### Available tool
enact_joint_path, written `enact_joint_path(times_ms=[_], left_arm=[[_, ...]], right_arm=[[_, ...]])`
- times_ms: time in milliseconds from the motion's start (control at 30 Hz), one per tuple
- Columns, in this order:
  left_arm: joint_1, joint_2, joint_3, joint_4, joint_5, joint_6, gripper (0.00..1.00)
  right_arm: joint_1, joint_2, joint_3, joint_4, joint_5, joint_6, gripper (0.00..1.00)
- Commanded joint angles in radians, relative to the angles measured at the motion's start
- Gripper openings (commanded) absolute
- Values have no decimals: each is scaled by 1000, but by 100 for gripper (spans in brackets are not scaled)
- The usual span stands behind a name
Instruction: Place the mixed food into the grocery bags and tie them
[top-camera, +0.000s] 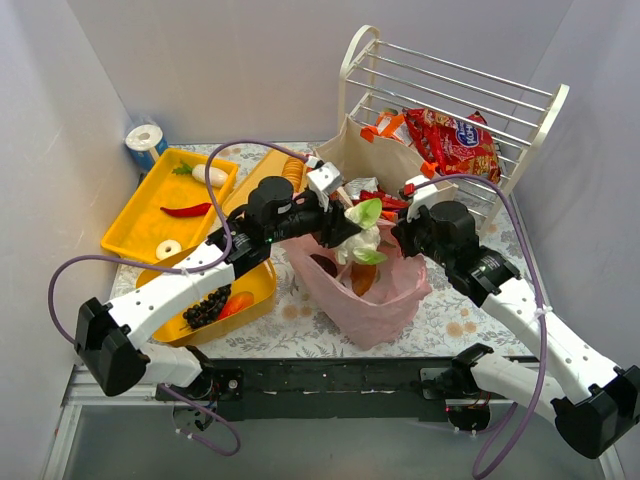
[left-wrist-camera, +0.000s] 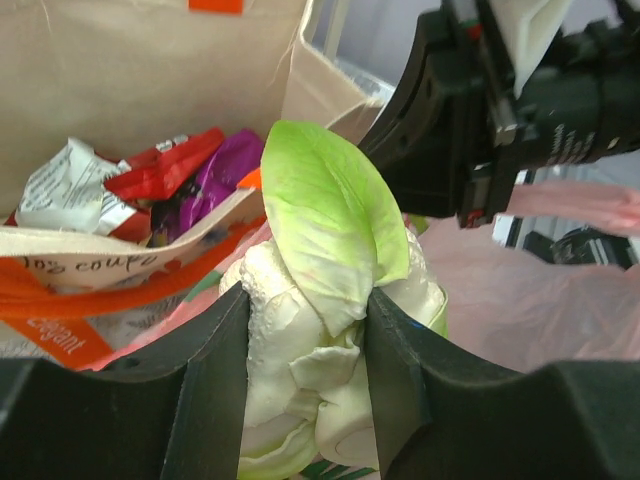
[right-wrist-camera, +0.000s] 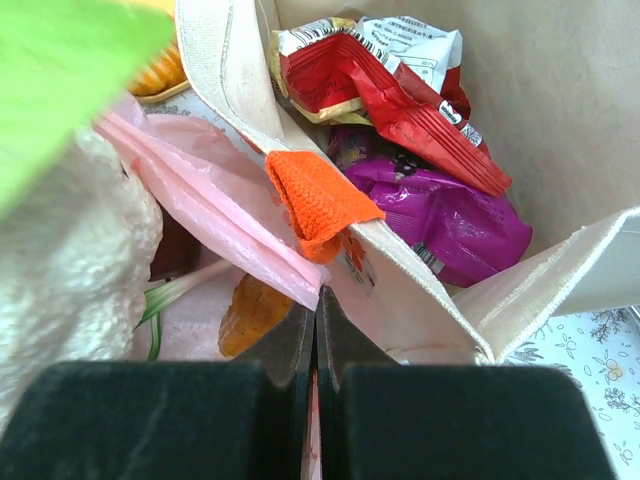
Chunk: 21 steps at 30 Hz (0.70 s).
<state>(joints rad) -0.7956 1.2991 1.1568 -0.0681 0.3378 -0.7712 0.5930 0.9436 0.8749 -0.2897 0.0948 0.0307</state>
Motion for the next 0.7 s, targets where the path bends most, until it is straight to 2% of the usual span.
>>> enact_joint_path(times_ms=[0,33,67,167,267,333,433,467,500,533,567,633,667], left_arm=[[-4,-14,75,-91,-4,78,10],[-4,-15,84,-96,4,79,18],[-4,-23,89,-105,10,81,51],[-4,-35,121,-134,26,90,98],[9,-57,190,-177,23,104,98],[39,-75,224,-183,79,96,98],[185,-75,288,-168,171,28,98],[307,-69,300,-159,176,-5,98],[362,-54,323,-157,155,-34,98],[415,-26,334,-156,108,-62,98],[485,-6,339,-163,-46,-107,98],[548,69,371,-188,-187,-152,98],[600,101,394,-235,-320,-171,98]], right_arm=[[-9,7,30,26,-10,14,1],[-10,14,30,26,-9,12,1],[-10,15,32,21,-4,12,1],[-12,21,35,15,0,12,1],[-12,23,30,12,3,12,1],[-13,24,29,11,5,12,1],[-13,27,24,12,-1,20,1],[-13,29,24,14,-3,21,1],[-12,27,22,14,-4,21,1],[-15,30,22,17,-9,23,1],[-15,32,22,17,-10,23,1],[-15,37,27,15,-9,23,1],[-15,40,30,9,-7,21,1]])
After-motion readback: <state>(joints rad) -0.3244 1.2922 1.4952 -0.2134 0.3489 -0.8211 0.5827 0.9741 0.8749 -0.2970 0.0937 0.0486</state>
